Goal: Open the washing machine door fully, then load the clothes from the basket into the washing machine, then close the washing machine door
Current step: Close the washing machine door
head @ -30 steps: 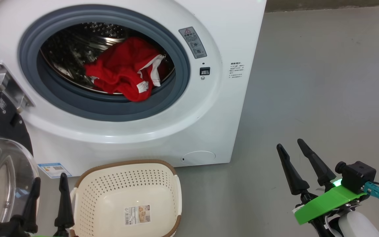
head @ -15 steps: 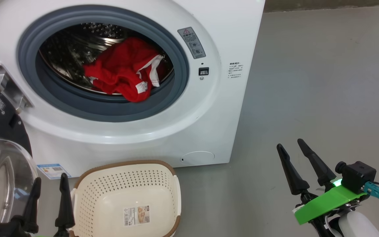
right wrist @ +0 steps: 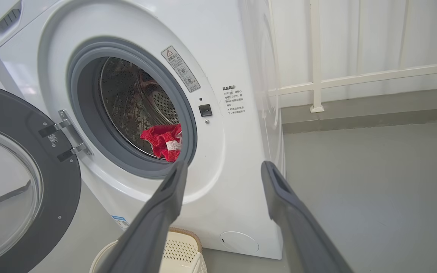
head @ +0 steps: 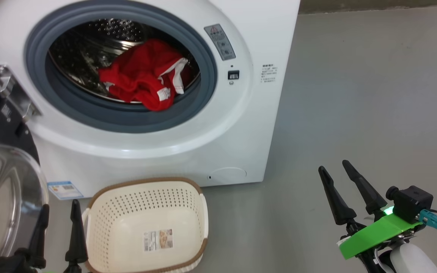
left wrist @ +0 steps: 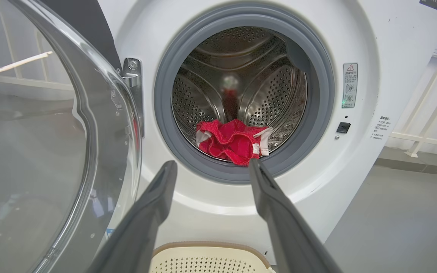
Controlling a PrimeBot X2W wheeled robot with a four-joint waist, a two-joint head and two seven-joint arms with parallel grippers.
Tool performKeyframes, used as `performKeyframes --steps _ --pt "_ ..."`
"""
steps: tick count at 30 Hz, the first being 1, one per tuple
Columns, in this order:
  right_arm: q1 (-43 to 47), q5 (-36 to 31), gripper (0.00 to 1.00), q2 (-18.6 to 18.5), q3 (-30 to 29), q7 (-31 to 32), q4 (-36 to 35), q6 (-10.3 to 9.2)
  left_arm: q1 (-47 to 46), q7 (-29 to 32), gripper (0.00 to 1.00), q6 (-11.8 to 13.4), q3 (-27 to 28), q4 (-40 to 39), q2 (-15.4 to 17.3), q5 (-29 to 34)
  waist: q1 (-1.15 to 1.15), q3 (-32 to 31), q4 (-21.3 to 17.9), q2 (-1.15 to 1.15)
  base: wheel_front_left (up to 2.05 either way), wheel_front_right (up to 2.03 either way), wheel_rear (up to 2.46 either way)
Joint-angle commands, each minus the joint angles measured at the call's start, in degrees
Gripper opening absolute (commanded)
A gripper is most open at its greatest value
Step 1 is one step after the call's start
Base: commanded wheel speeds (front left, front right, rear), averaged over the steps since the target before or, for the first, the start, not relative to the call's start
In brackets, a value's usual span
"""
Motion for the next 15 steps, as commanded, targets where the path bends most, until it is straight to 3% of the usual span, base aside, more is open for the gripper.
performKeyframes --steps 1,9,15 --pt "-0.19 -0.12 1.00 -0.73 1.09 -0.27 -1.39 0.09 -1.01 -0.36 1.00 -0.61 2.15 -1.47 0.59 0.45 0.00 -0.09 0.02 0.00 -1.83 1.79 0.04" --pt "-0.16 0.03 1.00 -0.93 1.25 -0.27 -1.27 0.09 -0.83 -0.36 1.00 -0.76 2.35 -1.53 0.40 0.88 0.00 -0.34 0.13 0.00 -1.85 1.84 0.01" --pt "-0.39 0.07 1.00 -0.91 1.18 -0.27 -1.27 0.09 -1.09 -0.36 1.00 -0.88 2.41 -1.45 0.28 1.15 0.00 0.12 0.28 0.00 -1.04 1.04 0.00"
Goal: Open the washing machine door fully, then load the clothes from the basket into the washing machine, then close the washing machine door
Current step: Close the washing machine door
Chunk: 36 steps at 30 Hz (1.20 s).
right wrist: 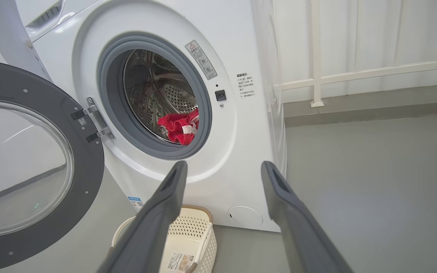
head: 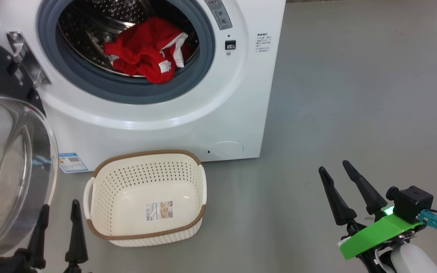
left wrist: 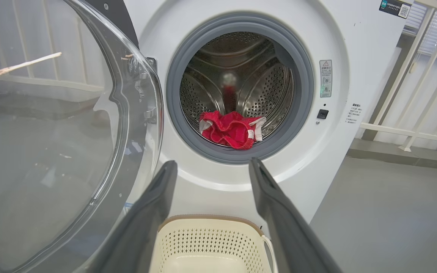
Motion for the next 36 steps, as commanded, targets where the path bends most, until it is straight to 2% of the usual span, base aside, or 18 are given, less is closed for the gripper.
performKeyframes --steps 1,25,36 --pt "-0.45 0.05 1.00 -0.54 0.88 -0.27 -1.31 0.09 -1.21 -0.36 1.00 -0.44 2.12 -1.39 0.51 0.44 0.00 0.18 0.04 0.00 -0.56 0.56 0.00" --pt "-0.24 0.01 1.00 -0.35 0.52 -0.27 -1.31 0.09 -1.48 -0.36 1.00 -0.54 2.43 -0.70 0.00 1.29 0.00 -0.05 0.54 0.00 -0.03 0.03 0.00" --pt "0.13 0.06 1.00 -0.28 0.44 -0.27 -1.14 0.09 -1.50 -0.36 1.00 0.85 2.71 0.11 -0.14 2.74 0.00 -0.35 3.12 0.00 0.00 0.00 0.00"
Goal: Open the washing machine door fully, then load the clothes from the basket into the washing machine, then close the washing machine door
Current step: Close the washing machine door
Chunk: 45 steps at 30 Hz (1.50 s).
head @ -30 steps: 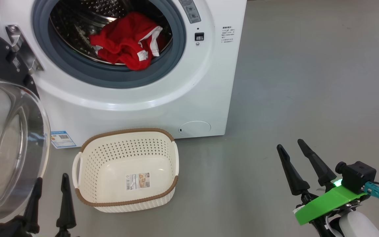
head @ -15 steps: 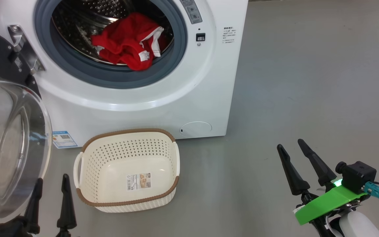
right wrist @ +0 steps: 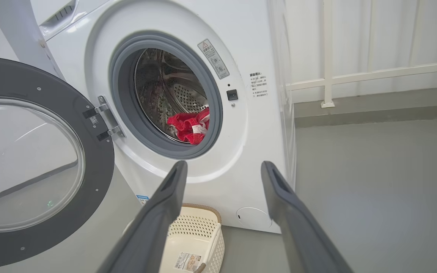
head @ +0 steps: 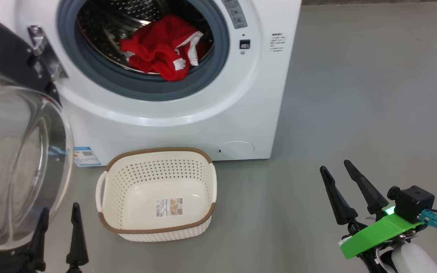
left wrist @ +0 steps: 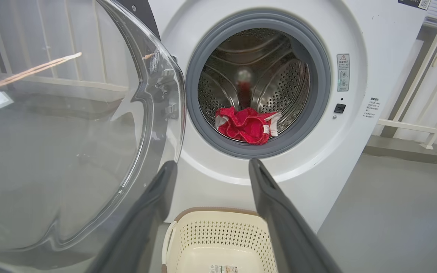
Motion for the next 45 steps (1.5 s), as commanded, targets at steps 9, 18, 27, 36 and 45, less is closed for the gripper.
performKeyframes --steps 9,18,27,36,45 --pt "-0.08 0.29 1.00 -0.53 1.26 -0.27 -0.95 0.09 -1.42 -0.36 1.00 1.90 2.24 -0.93 0.35 1.32 0.00 -0.40 5.29 0.00 0.00 0.00 0.00" --pt "-0.02 0.70 1.00 -0.56 1.85 -0.27 -0.57 0.09 -0.85 -0.36 1.00 2.98 2.27 -0.51 0.24 1.63 0.00 -1.52 10.90 0.00 0.00 0.00 0.00" --pt "0.31 1.10 1.00 -0.23 2.20 -0.27 -0.32 0.09 -0.31 -0.36 1.00 3.32 2.33 0.09 0.36 1.64 0.00 -2.64 15.89 0.00 0.00 0.00 0.00" --pt "0.44 1.35 1.00 -0.32 3.23 -0.27 -0.13 0.09 0.07 -0.36 1.00 3.44 1.91 0.38 0.59 1.55 0.00 -3.00 19.97 0.00 0.00 0.00 0.00" --pt "0.20 1.52 1.00 -0.32 4.24 -0.27 0.10 0.09 0.05 -0.33 1.00 3.51 1.66 0.66 1.11 1.13 0.00 -2.61 23.14 0.00 0.00 0.00 0.00"
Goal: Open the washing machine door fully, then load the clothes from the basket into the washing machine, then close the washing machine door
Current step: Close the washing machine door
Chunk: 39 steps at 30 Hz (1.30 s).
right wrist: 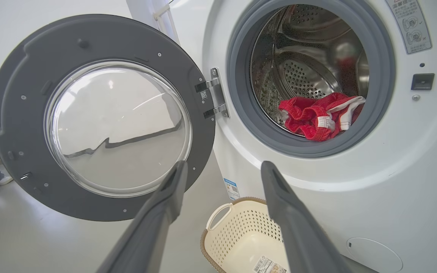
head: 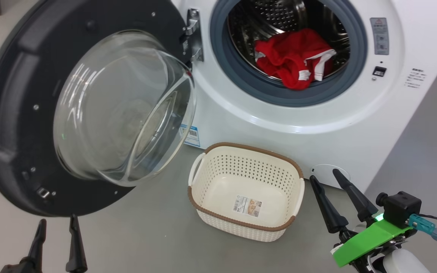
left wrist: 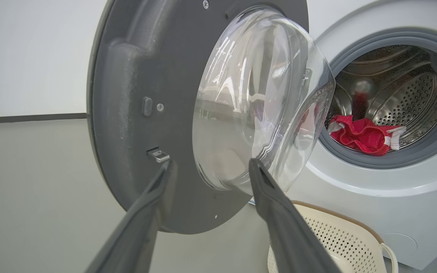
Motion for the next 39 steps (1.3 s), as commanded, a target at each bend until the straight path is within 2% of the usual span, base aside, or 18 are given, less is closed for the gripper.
performKeyframes --steps 1,13,39 --pt "-0.12 0.55 1.00 -0.34 1.36 -0.27 -1.18 0.09 -1.19 -0.33 1.00 0.51 1.65 -1.15 1.19 -0.33 0.00 0.25 0.74 0.00 0.00 0.00 0.00" --pt "-0.45 0.93 1.00 -0.32 2.74 -0.27 -0.89 0.09 -1.12 -0.26 1.00 0.89 1.40 -1.10 1.79 -0.91 0.00 0.50 2.55 0.00 0.00 0.00 0.00" --pt "-0.36 1.19 1.00 -0.18 2.26 -0.27 -0.91 0.09 -1.28 0.30 1.00 1.51 0.96 -1.77 3.40 -1.90 0.00 0.29 2.55 0.00 0.00 0.00 0.00"
